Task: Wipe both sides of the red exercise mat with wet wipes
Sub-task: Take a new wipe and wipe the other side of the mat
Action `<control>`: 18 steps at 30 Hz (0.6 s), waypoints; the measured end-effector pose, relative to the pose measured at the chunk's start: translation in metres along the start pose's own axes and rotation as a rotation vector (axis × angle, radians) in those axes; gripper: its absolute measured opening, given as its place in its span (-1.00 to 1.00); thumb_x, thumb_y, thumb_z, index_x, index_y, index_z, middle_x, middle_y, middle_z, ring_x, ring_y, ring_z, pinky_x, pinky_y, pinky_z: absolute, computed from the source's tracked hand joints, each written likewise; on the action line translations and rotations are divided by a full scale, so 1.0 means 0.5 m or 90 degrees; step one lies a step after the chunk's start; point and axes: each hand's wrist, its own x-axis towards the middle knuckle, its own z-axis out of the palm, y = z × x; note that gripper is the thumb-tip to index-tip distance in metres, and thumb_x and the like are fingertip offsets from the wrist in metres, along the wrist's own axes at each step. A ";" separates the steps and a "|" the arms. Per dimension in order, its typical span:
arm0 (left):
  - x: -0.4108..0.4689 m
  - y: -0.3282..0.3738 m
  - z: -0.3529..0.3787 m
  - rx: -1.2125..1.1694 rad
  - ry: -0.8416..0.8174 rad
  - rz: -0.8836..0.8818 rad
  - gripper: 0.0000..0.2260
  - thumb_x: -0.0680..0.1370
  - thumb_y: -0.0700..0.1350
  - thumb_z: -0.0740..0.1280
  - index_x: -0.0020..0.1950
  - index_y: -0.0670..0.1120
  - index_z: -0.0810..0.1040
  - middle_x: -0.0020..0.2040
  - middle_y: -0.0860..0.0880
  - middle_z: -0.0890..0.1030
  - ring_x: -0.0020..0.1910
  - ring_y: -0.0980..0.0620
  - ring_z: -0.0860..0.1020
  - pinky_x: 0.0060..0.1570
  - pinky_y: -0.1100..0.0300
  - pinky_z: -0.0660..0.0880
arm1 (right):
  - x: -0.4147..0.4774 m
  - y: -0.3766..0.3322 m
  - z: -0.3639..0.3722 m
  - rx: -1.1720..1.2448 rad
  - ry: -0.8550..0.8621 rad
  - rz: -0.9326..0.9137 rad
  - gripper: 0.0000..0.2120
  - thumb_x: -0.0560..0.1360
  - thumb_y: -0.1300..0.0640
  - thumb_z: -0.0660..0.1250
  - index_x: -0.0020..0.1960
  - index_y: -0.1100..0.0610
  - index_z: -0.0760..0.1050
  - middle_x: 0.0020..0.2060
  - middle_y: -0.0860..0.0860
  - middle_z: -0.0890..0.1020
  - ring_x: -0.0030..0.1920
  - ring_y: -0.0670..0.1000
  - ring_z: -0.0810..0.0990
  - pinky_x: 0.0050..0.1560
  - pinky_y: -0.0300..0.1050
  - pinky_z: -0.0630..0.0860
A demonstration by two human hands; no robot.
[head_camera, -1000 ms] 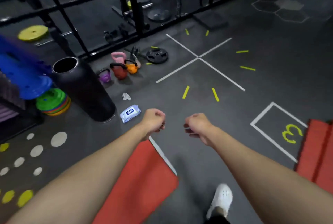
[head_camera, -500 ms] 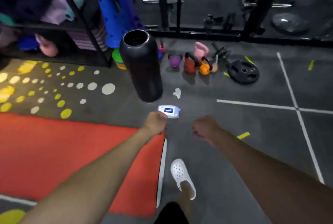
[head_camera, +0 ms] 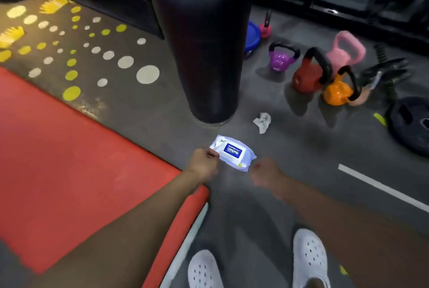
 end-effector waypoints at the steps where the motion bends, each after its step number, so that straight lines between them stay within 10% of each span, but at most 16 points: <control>1: 0.070 -0.037 0.030 0.010 0.016 0.008 -0.85 0.57 -0.29 0.20 -0.09 -0.08 0.49 -0.26 -0.08 0.51 -0.38 0.03 0.46 -0.48 0.32 0.35 | 0.078 0.023 0.014 -0.022 -0.001 -0.009 -0.73 0.57 0.28 0.18 0.18 0.38 0.52 0.14 0.32 0.59 0.11 0.31 0.56 -0.18 -0.16 0.40; 8: 0.480 -0.267 0.196 0.092 0.112 0.092 -0.66 0.50 -0.22 0.36 0.27 -0.14 0.46 0.09 -0.07 0.49 -0.14 0.05 0.53 -0.24 0.37 0.45 | 0.554 0.102 0.139 -0.192 0.060 -0.183 -0.95 0.53 0.19 0.30 -0.08 0.16 0.45 0.05 0.17 0.63 -0.06 0.12 0.56 -0.12 -0.16 0.42; 12: 0.618 -0.339 0.262 0.349 0.148 0.193 -0.23 0.35 0.07 0.52 0.48 -0.04 0.27 0.38 -0.05 0.33 0.40 -0.10 0.28 0.30 0.13 0.29 | 0.709 0.148 0.180 -0.204 0.084 -0.234 -0.68 0.36 0.01 0.48 -0.05 0.09 0.41 0.04 0.15 0.62 0.02 0.17 0.62 0.07 0.10 0.58; 18: 0.652 -0.371 0.303 0.468 0.181 0.225 -0.02 0.32 0.17 0.52 0.57 0.01 0.04 0.47 0.01 0.26 0.41 -0.08 0.21 0.34 -0.01 0.27 | 0.743 0.178 0.190 -0.283 0.131 -0.255 -0.44 0.35 -0.13 0.52 0.22 0.09 0.43 0.17 0.08 0.47 0.22 0.15 0.48 0.22 0.05 0.45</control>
